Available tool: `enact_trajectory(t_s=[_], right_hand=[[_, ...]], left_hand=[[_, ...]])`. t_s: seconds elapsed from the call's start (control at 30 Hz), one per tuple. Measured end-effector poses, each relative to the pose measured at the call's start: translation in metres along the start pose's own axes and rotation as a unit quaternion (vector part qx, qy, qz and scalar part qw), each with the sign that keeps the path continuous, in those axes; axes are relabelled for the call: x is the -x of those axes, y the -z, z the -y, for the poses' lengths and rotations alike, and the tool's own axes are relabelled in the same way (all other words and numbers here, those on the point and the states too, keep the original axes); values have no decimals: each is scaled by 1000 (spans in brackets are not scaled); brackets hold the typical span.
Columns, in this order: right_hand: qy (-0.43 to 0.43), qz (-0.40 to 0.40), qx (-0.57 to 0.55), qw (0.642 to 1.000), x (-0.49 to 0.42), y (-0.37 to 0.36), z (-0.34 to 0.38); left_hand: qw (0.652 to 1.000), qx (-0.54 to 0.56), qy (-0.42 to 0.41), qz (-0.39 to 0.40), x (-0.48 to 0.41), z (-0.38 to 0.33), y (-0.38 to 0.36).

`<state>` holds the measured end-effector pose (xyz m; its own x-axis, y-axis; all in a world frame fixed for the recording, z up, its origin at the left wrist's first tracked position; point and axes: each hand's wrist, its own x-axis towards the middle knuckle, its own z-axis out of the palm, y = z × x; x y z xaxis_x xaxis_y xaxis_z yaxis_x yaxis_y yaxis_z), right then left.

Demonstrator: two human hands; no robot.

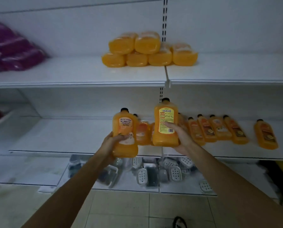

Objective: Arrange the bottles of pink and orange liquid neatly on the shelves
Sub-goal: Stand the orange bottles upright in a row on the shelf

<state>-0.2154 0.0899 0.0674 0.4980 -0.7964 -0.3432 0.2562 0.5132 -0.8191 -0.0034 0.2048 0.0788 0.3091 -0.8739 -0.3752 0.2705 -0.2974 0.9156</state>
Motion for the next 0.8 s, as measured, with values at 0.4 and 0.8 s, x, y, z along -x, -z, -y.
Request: enact_trajectory(t_s=[0.4,0.8], right_hand=[[-54,199,-238,949,52,-75,1],[-10,225,-53,973,55,-72,90]], left_hand=[[990,-23,-126,53,51,-79,30],[974,-33,-196,111,42,-144,-2]])
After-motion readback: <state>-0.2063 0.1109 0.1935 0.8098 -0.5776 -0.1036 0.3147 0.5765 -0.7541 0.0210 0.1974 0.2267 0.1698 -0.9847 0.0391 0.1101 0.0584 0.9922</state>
